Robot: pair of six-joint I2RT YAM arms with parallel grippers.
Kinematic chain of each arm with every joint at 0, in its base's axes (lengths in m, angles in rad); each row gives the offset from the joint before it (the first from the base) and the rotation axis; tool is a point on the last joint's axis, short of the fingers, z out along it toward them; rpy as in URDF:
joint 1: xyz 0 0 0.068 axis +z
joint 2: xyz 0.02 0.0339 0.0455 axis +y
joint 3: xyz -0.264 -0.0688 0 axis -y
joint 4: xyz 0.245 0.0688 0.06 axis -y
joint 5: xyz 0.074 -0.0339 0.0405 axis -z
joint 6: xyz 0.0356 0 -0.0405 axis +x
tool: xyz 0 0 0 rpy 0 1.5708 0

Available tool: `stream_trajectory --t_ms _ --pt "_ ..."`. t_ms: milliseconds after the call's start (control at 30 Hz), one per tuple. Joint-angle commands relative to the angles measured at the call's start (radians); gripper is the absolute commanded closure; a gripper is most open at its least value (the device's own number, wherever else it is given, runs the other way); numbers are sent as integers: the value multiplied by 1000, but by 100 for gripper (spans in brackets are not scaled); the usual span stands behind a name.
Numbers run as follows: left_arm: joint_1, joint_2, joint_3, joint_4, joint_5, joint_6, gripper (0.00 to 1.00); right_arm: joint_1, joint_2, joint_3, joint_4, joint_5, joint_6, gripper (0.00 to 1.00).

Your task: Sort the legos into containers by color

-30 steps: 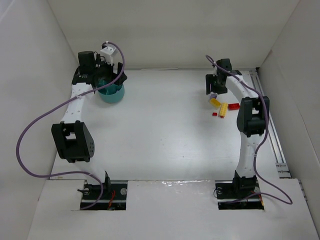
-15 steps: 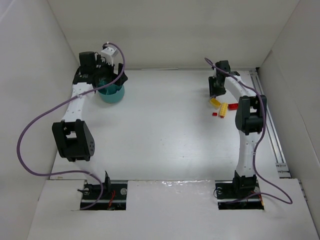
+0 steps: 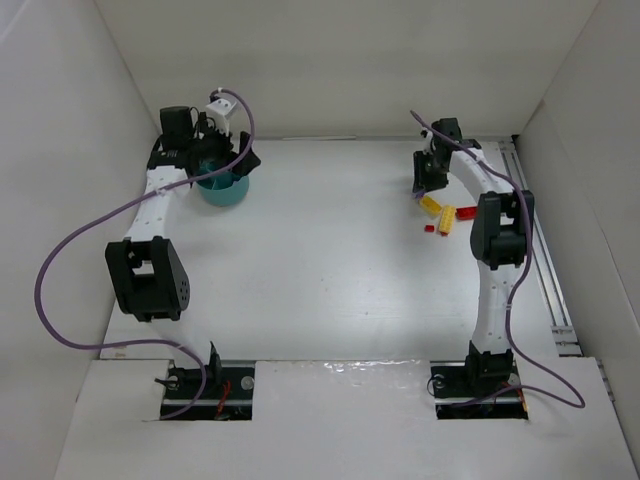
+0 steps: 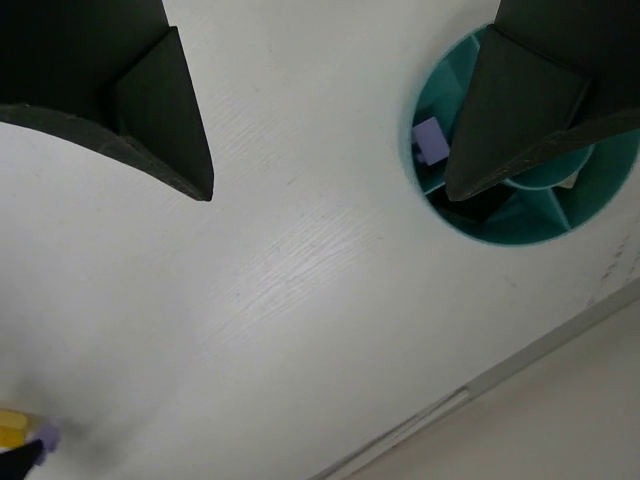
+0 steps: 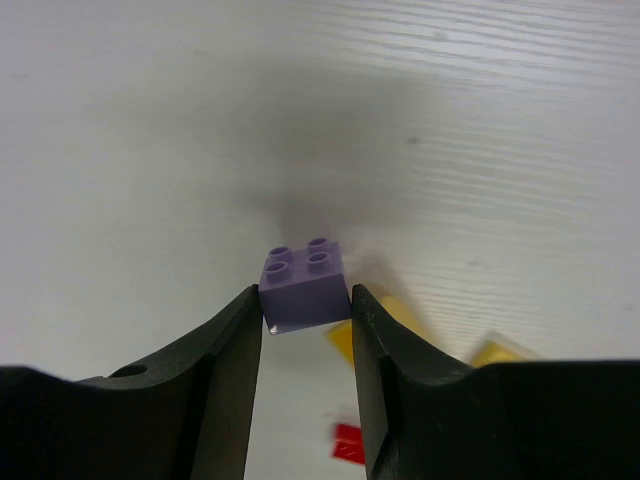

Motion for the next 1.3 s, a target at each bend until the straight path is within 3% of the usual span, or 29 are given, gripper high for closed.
stream_trajectory --t_ms 0,67,167,333,400,467,600,667,833,1100,1267 --pt "0 -55 -78 40 172 60 0 15 -127 105 -55 -283 113 83" --pt "0 -76 -138 84 267 80 0 58 -153 119 -77 -473 164 84" --pt "-14 -107 -233 190 324 71 0 130 -179 128 -59 -625 260 85" --pt "-101 -116 -255 175 333 109 0 208 -161 209 17 -742 408 85" --pt "-124 -126 -284 239 304 91 2 233 -136 243 37 -788 438 85" --pt "-141 -136 -322 345 294 34 2 247 -123 280 54 -810 460 85" --pt "-187 -136 -322 425 293 -23 18 279 -112 291 77 -839 478 85" --pt "-201 -126 -322 459 293 -47 22 288 -112 291 86 -859 488 85" --pt "-236 -149 -360 615 258 -94 22 308 -102 291 86 -870 498 85" --pt "-279 -149 -360 641 280 -84 26 327 -81 312 104 -881 498 85" --pt "-288 -139 -342 655 270 -93 35 345 -81 312 104 -890 498 85"
